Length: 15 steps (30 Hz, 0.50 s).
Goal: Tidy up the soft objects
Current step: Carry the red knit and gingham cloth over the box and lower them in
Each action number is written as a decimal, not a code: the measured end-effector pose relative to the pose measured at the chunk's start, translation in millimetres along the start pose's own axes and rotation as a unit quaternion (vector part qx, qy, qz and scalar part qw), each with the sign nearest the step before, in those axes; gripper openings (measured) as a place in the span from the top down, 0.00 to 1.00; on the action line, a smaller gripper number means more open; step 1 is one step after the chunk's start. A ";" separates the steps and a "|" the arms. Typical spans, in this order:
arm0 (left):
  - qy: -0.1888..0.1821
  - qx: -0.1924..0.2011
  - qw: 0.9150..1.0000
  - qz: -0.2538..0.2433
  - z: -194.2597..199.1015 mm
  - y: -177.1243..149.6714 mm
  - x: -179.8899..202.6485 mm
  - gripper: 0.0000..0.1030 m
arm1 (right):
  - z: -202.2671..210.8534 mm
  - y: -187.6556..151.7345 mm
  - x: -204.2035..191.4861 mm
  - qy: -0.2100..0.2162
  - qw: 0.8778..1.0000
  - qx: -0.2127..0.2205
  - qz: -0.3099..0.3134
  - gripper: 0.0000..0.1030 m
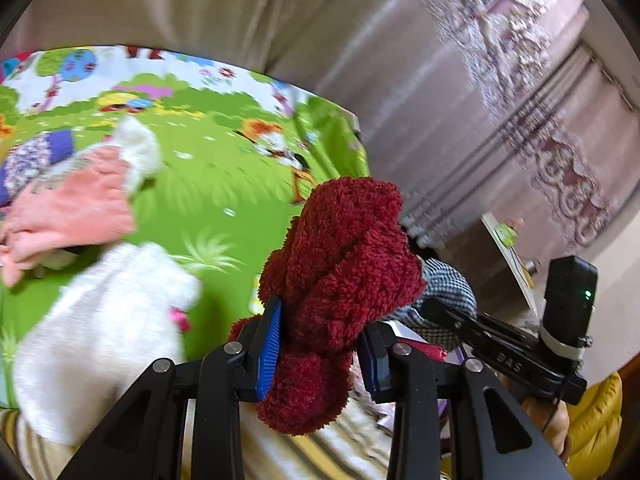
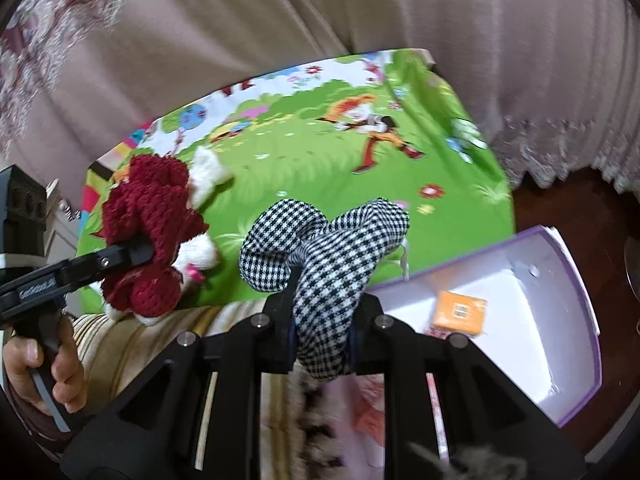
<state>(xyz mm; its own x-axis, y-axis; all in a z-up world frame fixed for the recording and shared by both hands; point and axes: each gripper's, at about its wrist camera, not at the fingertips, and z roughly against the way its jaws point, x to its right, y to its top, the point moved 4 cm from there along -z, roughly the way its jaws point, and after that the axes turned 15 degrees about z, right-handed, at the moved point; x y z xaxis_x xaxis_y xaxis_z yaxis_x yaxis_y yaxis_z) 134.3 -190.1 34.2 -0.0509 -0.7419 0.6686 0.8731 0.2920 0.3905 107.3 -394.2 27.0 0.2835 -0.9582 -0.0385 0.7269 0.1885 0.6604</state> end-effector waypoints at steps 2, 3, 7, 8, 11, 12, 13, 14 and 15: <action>-0.006 -0.013 1.000 -0.006 -8.2 -7.4 10.9 0.66 | 3.8 -6.8 10.9 -0.008 1.000 -0.002 -0.010 0.79; -0.008 -0.018 1.000 -0.009 -11.1 -9.5 14.3 0.66 | 6.4 -11.2 18.2 -0.014 1.000 -0.003 -0.017 0.79; -0.014 -0.043 0.999 -0.025 -27.4 -24.8 34.1 0.66 | 13.4 -21.9 38.7 -0.035 0.999 -0.005 -0.036 0.79; -0.015 -0.050 0.998 -0.029 -32.2 -29.3 40.0 0.66 | 15.8 -25.3 45.8 -0.044 0.998 -0.006 -0.042 0.79; -0.018 -0.065 0.997 -0.040 -43.2 -38.2 51.7 0.66 | 21.6 -32.8 59.9 -0.061 0.997 -0.008 -0.055 0.79; -0.019 -0.069 0.997 -0.042 -46.3 -40.8 54.7 0.66 | 23.2 -34.6 64.2 -0.065 0.996 -0.008 -0.060 0.79; -0.019 -0.073 0.996 -0.044 -48.7 -43.9 57.8 0.65 | 25.3 -37.1 69.5 -0.072 0.995 -0.008 -0.065 0.78; -0.020 -0.077 0.996 -0.046 -51.3 -46.3 60.5 0.65 | 27.2 -39.0 73.8 -0.078 0.995 -0.009 -0.068 0.76; -0.020 -0.080 0.995 -0.048 -52.7 -47.5 61.5 0.65 | 29.4 -41.0 77.5 -0.083 0.994 -0.009 -0.073 0.76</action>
<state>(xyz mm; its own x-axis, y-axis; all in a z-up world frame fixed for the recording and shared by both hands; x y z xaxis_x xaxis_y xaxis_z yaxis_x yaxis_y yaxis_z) 115.2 -281.5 23.4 -0.1545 -0.7357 0.6594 0.9292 0.1186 0.3500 81.1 -482.5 18.9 0.0679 -0.9977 -0.0080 0.7643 0.0468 0.6432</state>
